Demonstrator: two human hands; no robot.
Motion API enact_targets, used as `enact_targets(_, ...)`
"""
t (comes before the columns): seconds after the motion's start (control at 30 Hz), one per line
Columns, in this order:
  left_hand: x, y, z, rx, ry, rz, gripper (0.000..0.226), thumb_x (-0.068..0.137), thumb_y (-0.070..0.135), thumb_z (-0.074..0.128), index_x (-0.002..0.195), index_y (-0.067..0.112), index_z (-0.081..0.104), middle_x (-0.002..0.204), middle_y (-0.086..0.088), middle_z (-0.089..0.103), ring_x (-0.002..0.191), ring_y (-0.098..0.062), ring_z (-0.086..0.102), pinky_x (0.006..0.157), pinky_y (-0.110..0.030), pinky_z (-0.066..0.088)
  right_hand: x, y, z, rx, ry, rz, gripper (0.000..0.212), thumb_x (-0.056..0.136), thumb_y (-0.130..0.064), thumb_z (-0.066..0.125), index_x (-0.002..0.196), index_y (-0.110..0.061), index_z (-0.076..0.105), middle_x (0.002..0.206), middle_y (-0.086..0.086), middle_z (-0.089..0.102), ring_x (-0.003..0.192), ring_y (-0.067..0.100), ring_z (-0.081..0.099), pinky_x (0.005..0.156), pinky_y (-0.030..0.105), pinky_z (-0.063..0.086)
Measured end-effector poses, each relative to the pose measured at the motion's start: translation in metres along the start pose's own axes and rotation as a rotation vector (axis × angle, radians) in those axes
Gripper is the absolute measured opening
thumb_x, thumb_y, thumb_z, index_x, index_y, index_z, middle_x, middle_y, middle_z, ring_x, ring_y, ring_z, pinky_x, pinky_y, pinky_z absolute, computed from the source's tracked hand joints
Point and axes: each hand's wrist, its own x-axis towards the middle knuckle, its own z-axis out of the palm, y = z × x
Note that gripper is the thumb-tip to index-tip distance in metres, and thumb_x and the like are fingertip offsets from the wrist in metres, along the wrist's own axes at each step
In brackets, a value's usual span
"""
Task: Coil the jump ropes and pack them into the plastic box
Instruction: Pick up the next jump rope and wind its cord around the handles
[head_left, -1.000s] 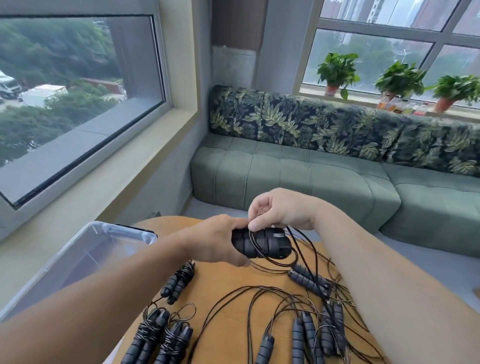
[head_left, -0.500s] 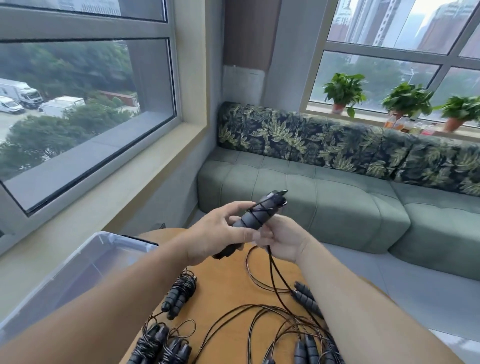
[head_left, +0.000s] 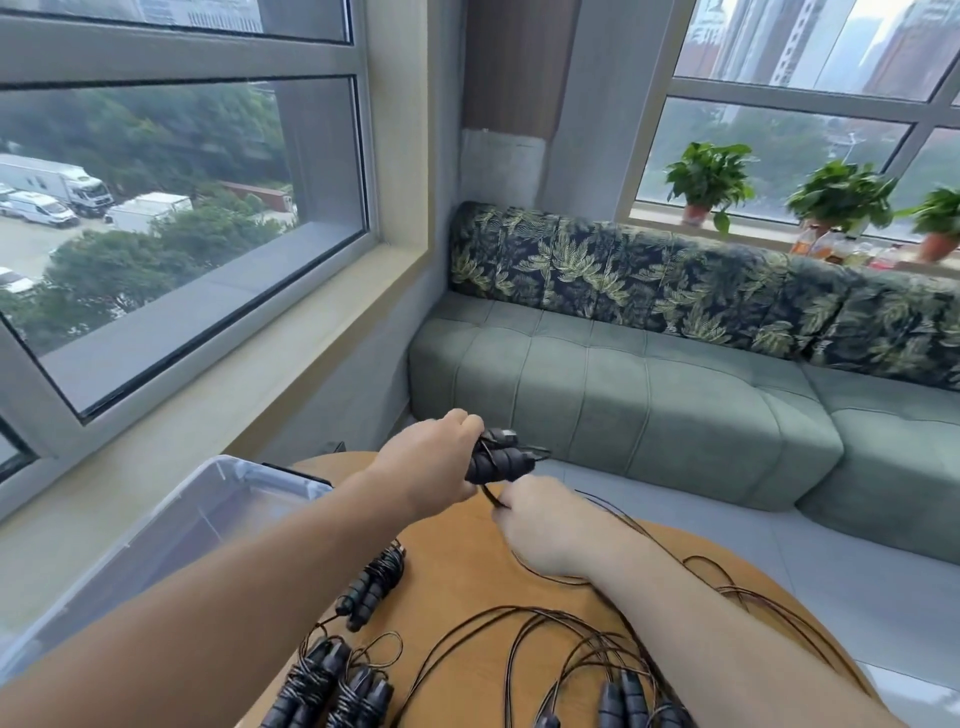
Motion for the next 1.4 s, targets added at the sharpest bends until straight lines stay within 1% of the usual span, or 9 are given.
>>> enact_targets(0.2, -0.008, 0.025, -0.001, 0.104, -0.078, 0.139, 0.030, 0.085, 0.025, 0.063, 0.113, 0.016, 0.057, 0.108, -0.001, 0.064, 0.098, -0.028, 0.062, 0.070, -0.032, 0.041, -0.019, -0.025, -0.050, -0.411, 0.051, -0.254, 0.016, 0.085, -0.015, 0.055, 0.069, -0.014, 0.054, 0.069, 0.002, 0.050, 0.068, 0.027, 0.052, 0.061, 0.031, 0.047)
enact_targets(0.3, -0.011, 0.029, -0.006, 0.035, -0.117, 0.150, 0.031, 0.081, 0.032, 0.071, 0.108, 0.020, 0.061, 0.091, 0.000, 0.064, 0.082, -0.024, 0.062, 0.065, -0.031, 0.046, -0.005, -0.013, -0.072, -0.347, 0.013, -0.307, 0.014, 0.072, -0.023, 0.070, 0.062, -0.014, 0.067, 0.055, -0.004, 0.058, 0.058, 0.017, 0.056, 0.055, 0.029, 0.050)
enact_targets(0.43, -0.018, 0.028, -0.012, -0.113, -0.154, 0.144, 0.049, 0.073, 0.047, 0.078, 0.111, 0.026, 0.054, 0.080, 0.013, 0.054, 0.073, -0.016, 0.056, 0.059, -0.026, 0.045, 0.011, 0.010, -0.088, 0.018, -0.047, -0.257, 0.024, 0.063, -0.037, 0.089, 0.067, -0.024, 0.070, 0.053, -0.019, 0.057, 0.053, -0.002, 0.050, 0.051, 0.013, 0.036)
enact_targets(0.57, -0.032, 0.030, -0.022, -0.293, -0.170, 0.171, 0.042, 0.073, 0.048, 0.081, 0.095, 0.033, 0.048, 0.074, 0.016, 0.052, 0.064, -0.004, 0.051, 0.050, -0.014, 0.033, 0.023, 0.031, -0.075, 0.411, -0.200, -0.212, 0.031, 0.064, -0.028, 0.090, 0.069, -0.020, 0.061, 0.061, -0.008, 0.052, 0.060, 0.013, 0.042, 0.054, 0.025, 0.032)
enact_targets(0.7, -0.040, 0.026, -0.029, -0.599, -0.116, 0.142, 0.047, 0.065, 0.050, 0.086, 0.098, 0.033, 0.057, 0.086, 0.013, 0.068, 0.077, -0.002, 0.062, 0.067, -0.017, 0.050, 0.034, 0.049, -0.054, 1.011, -0.425, -0.235, 0.049, 0.050, -0.038, 0.095, 0.073, -0.014, 0.059, 0.069, 0.002, 0.057, 0.057, 0.013, 0.056, 0.054, 0.023, 0.049)
enact_targets(0.83, -0.042, 0.027, -0.033, -0.860, -0.073, 0.043, 0.051, 0.063, 0.052, 0.087, 0.100, 0.026, 0.062, 0.087, 0.014, 0.075, 0.082, 0.000, 0.069, 0.077, -0.023, 0.055, 0.032, 0.048, -0.023, 1.530, -0.395, -0.192, 0.017, 0.094, -0.012, 0.054, 0.087, -0.005, 0.068, 0.082, 0.010, 0.065, 0.061, 0.013, 0.067, 0.053, 0.025, 0.054)
enact_targets(0.93, -0.039, 0.024, -0.037, -0.850, 0.030, -0.062, 0.045, 0.064, 0.056, 0.084, 0.090, 0.028, 0.060, 0.073, 0.012, 0.070, 0.064, 0.001, 0.063, 0.058, -0.017, 0.048, 0.025, 0.034, -0.002, 1.746, -0.364, -0.240, 0.011, 0.085, -0.017, 0.066, 0.081, -0.012, 0.075, 0.069, -0.002, 0.061, 0.049, 0.003, 0.046, 0.041, 0.014, 0.033)
enact_targets(1.17, -0.030, 0.022, -0.029, -0.553, 0.070, -0.236, 0.057, 0.074, 0.064, 0.070, 0.103, 0.020, 0.050, 0.087, 0.008, 0.059, 0.070, -0.007, 0.055, 0.053, -0.024, 0.039, 0.018, 0.009, 0.007, 1.627, 0.028, -0.025, 0.060, 0.096, 0.006, 0.034, 0.050, -0.018, 0.064, 0.054, -0.003, 0.043, 0.049, 0.009, 0.030, 0.046, 0.021, 0.016)
enact_targets(1.4, -0.025, 0.019, -0.026, -0.517, 0.061, -0.151, 0.065, 0.077, 0.054, 0.070, 0.125, 0.024, 0.039, 0.113, 0.005, 0.057, 0.092, -0.018, 0.059, 0.077, -0.030, 0.049, 0.011, 0.006, 0.016, 1.475, 0.096, 0.063, 0.033, 0.100, -0.001, 0.039, 0.074, -0.010, 0.056, 0.061, 0.000, 0.044, 0.050, 0.011, 0.032, 0.043, 0.022, 0.018)
